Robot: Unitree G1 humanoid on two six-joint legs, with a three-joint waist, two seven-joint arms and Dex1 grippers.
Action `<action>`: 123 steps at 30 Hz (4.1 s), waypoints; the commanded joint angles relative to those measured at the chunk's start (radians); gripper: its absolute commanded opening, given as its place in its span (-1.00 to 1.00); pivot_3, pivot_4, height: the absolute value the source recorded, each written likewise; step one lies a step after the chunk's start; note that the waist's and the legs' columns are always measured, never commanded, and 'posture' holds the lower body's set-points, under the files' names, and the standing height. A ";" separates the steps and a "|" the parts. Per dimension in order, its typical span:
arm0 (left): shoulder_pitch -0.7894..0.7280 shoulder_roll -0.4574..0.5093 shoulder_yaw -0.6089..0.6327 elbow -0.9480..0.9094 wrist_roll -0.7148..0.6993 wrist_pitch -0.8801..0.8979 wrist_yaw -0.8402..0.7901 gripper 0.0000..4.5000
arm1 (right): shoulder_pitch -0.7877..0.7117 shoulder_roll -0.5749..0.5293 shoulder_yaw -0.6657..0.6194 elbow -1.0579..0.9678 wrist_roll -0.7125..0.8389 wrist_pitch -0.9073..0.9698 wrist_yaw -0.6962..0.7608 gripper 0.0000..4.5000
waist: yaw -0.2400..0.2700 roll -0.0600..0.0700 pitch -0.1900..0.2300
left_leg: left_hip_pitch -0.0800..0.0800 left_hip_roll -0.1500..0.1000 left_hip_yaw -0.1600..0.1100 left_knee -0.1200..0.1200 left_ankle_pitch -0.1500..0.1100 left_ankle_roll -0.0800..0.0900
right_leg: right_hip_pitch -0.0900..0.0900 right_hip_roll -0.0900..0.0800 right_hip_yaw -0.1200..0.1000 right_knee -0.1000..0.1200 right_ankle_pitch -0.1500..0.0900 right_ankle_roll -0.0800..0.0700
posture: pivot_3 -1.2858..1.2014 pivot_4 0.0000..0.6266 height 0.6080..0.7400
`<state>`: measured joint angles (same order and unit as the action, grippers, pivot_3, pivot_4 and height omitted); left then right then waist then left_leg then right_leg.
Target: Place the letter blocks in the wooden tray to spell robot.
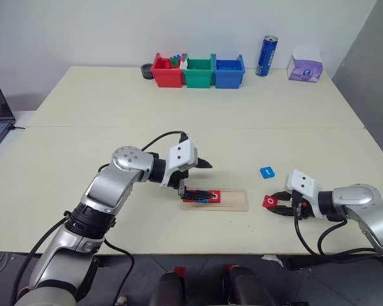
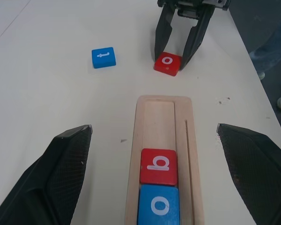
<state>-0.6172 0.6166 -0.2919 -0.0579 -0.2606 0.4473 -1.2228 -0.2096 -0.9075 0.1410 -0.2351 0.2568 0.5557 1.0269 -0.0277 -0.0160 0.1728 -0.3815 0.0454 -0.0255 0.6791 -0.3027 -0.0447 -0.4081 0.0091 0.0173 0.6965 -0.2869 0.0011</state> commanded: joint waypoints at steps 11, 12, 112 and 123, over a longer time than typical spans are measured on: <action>0.057 0.126 0.053 0.091 0.025 -0.212 -0.094 1.00 | -0.221 0.123 0.171 -0.198 -0.029 0.146 -0.039 -0.36 | 0.001 0.000 0.000 | 0.000 0.000 0.000 0.000 0.000 0.000 | 0.000 0.000 -0.001 0.001 0.000 0.000 | 0.03 -0.52 1.00; 0.060 0.128 0.055 0.092 0.026 -0.216 -0.094 1.00 | -0.247 0.147 0.203 -0.180 -0.045 0.145 -0.044 -0.36 | 0.001 0.000 0.000 | 0.000 0.000 0.000 0.000 0.000 0.000 | 0.000 0.000 -0.001 0.001 0.000 0.000 | 0.03 -0.52 1.00; 0.114 0.118 0.051 0.033 0.041 -0.228 -0.053 1.00 | -0.227 0.264 0.225 -0.106 -0.222 0.084 -0.153 0.99 | -0.001 0.000 0.000 | 0.000 0.000 0.000 0.000 0.000 0.000 | 0.000 0.000 -0.001 0.001 0.000 0.000 | 0.03 -0.52 1.00; 0.111 0.118 0.049 0.021 0.039 -0.218 -0.052 1.00 | -0.251 0.288 0.217 -0.074 -0.232 0.077 -0.168 0.99 | -0.001 0.000 0.000 | 0.000 0.000 0.000 0.000 0.000 0.000 | 0.000 0.000 -0.001 0.001 0.000 0.000 | 0.03 -0.52 1.00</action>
<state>-0.4921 0.7354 -0.2642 -0.0207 -0.2192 0.2328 -1.2764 -0.4429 -0.6221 0.3759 -0.2919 0.0227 0.6425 0.8645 -0.0290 -0.0161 0.1729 -0.3815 0.0457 -0.0258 0.6794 -0.3028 -0.0446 -0.4086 0.0089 0.0163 0.6976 -0.2867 0.0007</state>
